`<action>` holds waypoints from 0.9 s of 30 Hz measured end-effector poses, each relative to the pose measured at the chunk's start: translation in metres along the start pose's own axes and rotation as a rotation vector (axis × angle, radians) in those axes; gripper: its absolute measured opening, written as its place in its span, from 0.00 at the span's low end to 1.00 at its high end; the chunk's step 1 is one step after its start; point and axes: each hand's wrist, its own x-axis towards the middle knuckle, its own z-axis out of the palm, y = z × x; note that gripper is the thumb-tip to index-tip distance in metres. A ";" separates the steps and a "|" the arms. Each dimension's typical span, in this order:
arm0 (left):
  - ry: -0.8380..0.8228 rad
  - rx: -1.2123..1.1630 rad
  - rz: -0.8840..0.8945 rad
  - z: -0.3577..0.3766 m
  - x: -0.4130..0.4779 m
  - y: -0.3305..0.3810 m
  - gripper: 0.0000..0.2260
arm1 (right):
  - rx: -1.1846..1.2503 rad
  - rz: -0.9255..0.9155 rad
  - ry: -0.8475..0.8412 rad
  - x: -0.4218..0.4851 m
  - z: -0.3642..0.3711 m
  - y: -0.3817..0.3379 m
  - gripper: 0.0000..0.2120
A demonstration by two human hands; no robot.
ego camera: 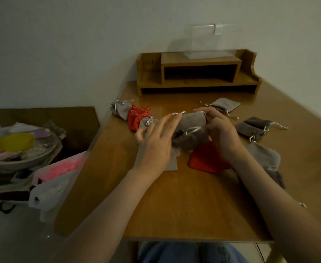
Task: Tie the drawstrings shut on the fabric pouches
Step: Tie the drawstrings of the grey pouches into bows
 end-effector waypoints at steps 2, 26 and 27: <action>-0.005 -0.013 -0.018 0.001 0.000 0.001 0.26 | 0.061 0.006 -0.023 -0.002 0.002 0.000 0.22; 0.193 -0.295 -0.166 -0.004 0.002 0.001 0.13 | -0.003 -0.087 0.068 -0.001 0.013 0.000 0.03; 0.203 -0.301 -0.172 -0.004 0.002 0.000 0.12 | 0.016 -0.098 0.078 -0.001 0.012 -0.001 0.04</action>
